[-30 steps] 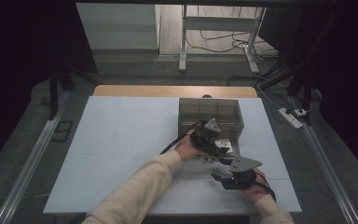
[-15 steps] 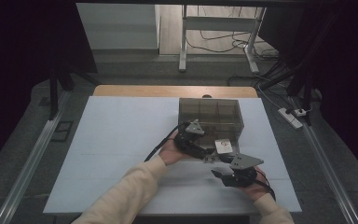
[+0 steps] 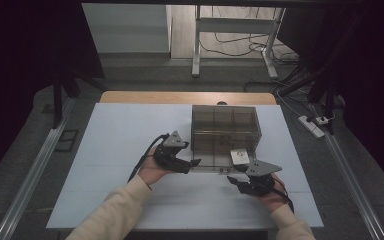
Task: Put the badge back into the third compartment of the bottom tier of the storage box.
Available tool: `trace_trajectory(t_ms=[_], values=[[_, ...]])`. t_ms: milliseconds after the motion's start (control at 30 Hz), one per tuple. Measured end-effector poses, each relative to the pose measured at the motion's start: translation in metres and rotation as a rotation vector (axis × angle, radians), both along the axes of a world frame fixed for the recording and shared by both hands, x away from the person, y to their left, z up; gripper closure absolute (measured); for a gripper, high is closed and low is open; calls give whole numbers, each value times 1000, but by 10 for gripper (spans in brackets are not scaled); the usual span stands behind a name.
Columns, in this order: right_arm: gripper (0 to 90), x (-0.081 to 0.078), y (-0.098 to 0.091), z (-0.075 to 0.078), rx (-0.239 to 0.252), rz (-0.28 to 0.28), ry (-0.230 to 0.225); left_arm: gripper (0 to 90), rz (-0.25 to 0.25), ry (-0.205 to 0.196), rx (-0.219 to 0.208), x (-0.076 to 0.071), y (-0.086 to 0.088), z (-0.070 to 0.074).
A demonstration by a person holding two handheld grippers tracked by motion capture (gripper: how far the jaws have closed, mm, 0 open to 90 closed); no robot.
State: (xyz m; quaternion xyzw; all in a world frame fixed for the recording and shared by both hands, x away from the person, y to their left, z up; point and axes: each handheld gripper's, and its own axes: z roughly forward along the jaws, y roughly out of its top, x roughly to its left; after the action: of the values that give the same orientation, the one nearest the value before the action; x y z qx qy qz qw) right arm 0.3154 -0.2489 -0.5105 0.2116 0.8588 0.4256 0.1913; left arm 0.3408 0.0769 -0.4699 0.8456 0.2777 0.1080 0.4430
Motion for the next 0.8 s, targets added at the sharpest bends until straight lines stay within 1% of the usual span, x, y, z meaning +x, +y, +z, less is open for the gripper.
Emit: trace_trajectory(t_ms=[133, 333, 500, 667, 733, 800], values=[[512, 1, 1, -1, -3, -9, 4, 221, 33, 5, -3, -7, 18, -3], [532, 2, 1, 1, -6, -9, -4, 208, 94, 15, 7, -17, 45, -7], [540, 2, 1, 1, -4, -9, -4, 180, 146, 25, 8, -25, 64, -12], [545, 2, 0, 2, -5, -13, -8, 171, 185, 33, 10, -37, 83, -19], [555, 2, 0, 2, -3, -14, -9, 166, 201, 40, 9, -41, 90, -22], [586, 3, 0, 2, -3, -16, -10, 158, 216, 46, 11, -46, 97, -25]])
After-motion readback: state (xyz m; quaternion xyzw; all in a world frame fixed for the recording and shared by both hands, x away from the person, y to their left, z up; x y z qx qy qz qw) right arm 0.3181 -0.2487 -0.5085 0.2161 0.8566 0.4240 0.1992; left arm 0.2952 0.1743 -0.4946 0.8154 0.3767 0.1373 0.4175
